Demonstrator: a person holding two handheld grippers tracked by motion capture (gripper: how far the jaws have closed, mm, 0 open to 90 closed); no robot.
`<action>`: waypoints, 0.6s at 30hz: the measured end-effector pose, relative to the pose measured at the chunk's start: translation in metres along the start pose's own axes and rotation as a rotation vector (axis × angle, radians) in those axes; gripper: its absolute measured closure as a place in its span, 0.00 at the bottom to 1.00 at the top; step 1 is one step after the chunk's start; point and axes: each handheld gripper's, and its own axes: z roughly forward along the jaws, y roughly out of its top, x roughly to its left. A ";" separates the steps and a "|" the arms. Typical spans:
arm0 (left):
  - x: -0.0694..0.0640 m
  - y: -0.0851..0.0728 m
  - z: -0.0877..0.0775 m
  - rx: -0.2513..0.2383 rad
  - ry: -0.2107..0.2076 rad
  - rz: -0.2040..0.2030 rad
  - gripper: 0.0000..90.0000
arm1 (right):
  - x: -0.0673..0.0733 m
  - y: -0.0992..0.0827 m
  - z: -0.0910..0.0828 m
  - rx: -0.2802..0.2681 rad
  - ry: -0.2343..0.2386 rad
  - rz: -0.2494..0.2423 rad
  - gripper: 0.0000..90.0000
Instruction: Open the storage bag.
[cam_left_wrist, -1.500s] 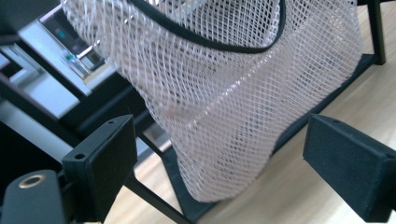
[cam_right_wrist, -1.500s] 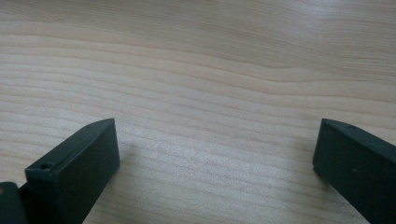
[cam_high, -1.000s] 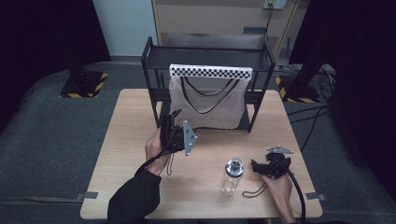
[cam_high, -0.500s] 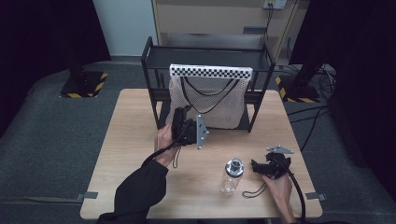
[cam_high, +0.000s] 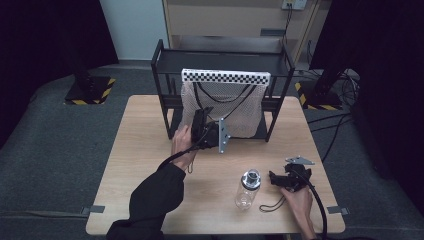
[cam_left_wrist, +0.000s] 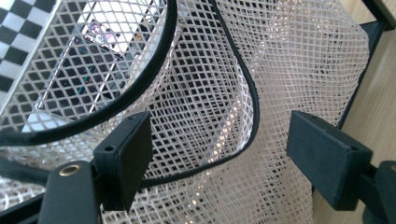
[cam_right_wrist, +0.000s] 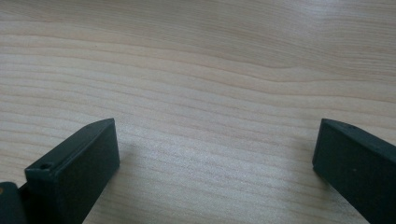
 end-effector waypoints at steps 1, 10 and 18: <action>0.000 0.001 0.002 0.001 0.000 0.004 0.25 | 0.000 0.000 0.000 0.000 0.000 0.000 0.01; -0.003 0.007 0.023 0.023 -0.032 0.006 0.29 | 0.000 0.000 0.000 0.000 0.000 0.000 0.01; -0.007 0.005 0.033 0.068 -0.057 0.000 0.39 | 0.000 0.000 0.000 0.000 0.000 0.000 0.01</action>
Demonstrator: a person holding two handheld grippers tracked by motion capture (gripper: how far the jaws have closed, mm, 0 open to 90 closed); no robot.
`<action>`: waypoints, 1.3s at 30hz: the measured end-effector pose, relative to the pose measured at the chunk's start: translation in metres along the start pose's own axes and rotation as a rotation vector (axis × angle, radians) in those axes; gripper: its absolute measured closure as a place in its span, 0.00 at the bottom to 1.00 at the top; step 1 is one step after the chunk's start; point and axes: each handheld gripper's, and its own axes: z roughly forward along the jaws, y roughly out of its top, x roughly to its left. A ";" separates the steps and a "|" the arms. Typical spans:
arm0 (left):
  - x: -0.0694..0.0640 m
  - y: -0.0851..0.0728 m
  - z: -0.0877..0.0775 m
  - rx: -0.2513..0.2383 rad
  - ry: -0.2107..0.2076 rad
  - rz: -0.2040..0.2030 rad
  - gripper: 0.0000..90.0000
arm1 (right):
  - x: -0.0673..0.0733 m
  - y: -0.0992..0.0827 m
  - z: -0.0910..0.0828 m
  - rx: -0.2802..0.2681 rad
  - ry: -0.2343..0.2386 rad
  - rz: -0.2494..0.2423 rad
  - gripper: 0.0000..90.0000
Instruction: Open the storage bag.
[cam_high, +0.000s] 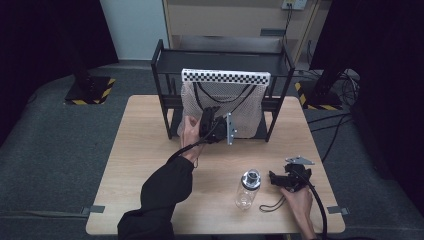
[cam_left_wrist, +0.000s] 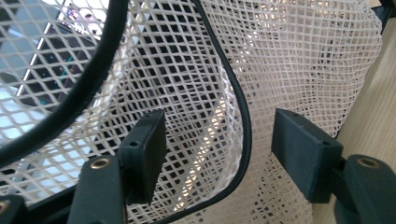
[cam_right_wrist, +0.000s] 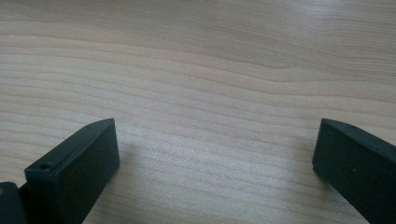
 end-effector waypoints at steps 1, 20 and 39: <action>-0.001 0.000 0.001 0.001 -0.003 -0.002 0.40 | 0.000 0.000 0.000 0.000 0.000 0.000 0.01; -0.005 -0.003 0.011 0.012 -0.025 -0.043 0.68 | 0.000 0.000 0.000 0.000 0.000 0.000 0.01; -0.002 0.003 0.003 0.048 -0.070 -0.199 0.97 | 0.001 -0.001 -0.001 0.000 -0.012 0.009 0.00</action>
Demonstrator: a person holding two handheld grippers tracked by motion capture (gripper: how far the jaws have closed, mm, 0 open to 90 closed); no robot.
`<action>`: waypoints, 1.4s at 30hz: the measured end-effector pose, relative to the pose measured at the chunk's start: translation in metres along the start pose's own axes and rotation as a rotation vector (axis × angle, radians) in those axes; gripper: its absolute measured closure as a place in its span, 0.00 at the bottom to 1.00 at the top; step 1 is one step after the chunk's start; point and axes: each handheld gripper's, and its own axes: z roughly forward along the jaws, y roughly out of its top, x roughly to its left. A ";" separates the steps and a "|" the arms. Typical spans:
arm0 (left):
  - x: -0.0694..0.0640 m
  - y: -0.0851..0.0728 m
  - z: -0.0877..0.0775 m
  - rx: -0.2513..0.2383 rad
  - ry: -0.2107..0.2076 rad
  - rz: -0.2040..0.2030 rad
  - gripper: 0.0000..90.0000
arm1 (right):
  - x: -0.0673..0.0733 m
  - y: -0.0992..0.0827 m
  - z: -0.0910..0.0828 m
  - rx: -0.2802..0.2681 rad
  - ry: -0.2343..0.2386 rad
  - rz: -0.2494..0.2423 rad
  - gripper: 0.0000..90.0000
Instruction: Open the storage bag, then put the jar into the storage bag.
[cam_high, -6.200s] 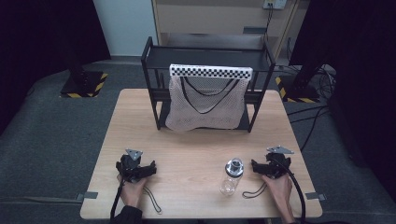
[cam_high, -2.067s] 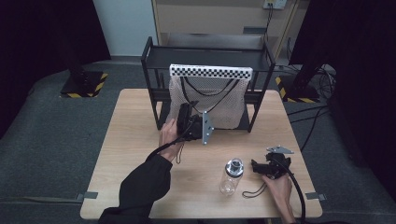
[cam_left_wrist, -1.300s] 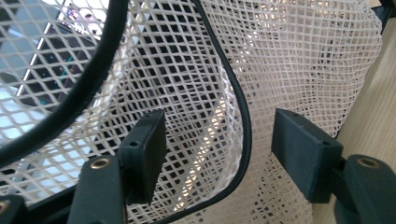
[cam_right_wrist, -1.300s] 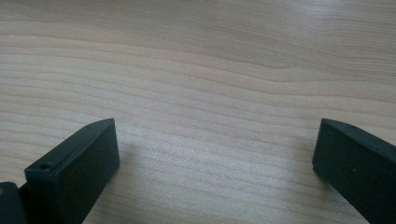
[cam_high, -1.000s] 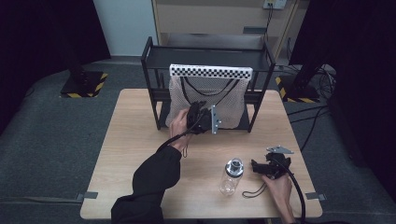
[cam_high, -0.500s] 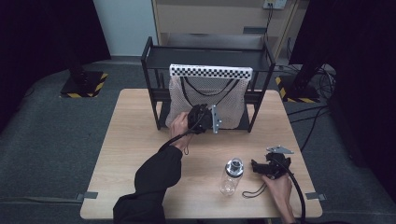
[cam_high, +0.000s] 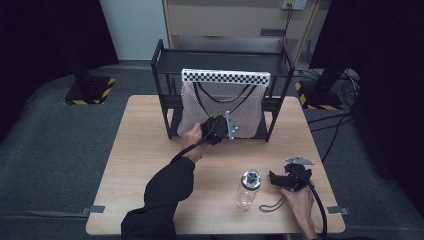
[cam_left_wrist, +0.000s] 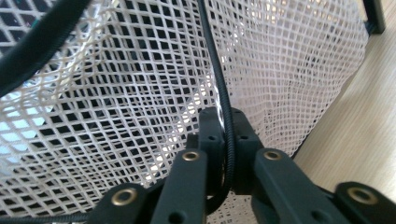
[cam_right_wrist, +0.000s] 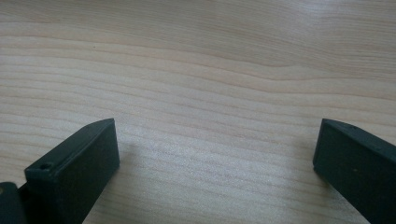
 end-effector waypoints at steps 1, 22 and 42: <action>0.000 0.001 -0.001 -0.007 -0.003 -0.004 0.98 | 0.000 0.000 0.000 -0.001 -0.003 0.002 0.00; 0.005 0.006 -0.058 -0.157 -0.055 -0.075 0.98 | 0.001 0.000 0.000 0.000 -0.004 0.012 0.00; 0.014 0.013 -0.075 -0.207 -0.092 -0.121 0.98 | -0.003 0.011 -0.032 -0.097 0.135 -0.039 0.04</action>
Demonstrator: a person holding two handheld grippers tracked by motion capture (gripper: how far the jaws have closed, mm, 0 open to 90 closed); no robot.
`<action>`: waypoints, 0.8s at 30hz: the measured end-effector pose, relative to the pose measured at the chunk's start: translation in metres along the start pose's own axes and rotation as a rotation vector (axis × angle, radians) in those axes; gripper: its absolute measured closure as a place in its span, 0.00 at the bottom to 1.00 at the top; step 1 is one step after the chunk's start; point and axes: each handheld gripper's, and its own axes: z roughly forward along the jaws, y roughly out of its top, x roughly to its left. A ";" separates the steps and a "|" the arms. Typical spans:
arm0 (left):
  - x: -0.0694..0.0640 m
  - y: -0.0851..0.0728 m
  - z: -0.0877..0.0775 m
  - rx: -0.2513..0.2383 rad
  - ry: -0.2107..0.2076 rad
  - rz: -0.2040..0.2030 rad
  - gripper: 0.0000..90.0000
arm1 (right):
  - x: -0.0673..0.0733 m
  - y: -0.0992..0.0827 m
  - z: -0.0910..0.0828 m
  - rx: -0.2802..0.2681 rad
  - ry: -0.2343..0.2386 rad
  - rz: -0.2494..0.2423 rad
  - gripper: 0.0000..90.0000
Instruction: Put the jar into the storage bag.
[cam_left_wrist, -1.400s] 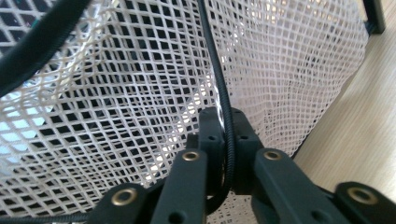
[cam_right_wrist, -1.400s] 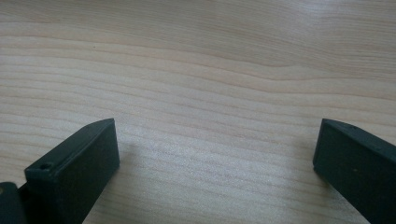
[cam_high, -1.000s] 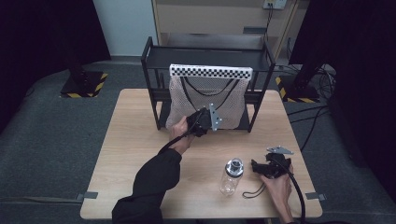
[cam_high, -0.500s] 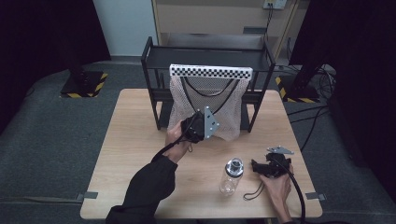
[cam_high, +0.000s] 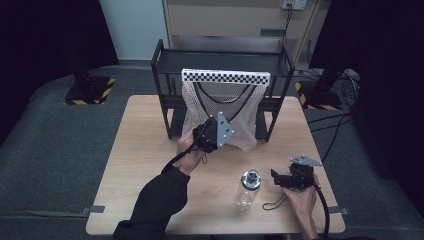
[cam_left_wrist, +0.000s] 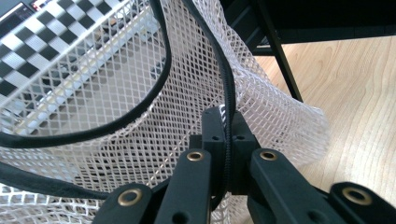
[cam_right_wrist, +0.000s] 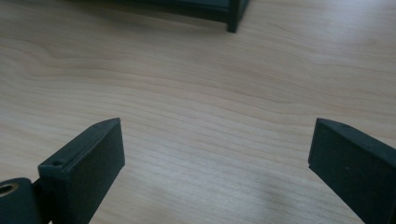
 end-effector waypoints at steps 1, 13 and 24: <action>0.000 -0.001 0.001 0.001 -0.002 -0.004 0.98 | 0.000 0.001 -0.002 -0.002 0.014 -0.004 0.04; -0.001 -0.004 0.008 0.013 -0.016 -0.047 0.98 | -0.013 0.013 -0.031 -0.020 0.115 -0.040 0.05; -0.001 -0.007 0.007 0.007 -0.025 -0.061 0.97 | -0.011 0.021 -0.045 -0.011 0.183 -0.093 0.05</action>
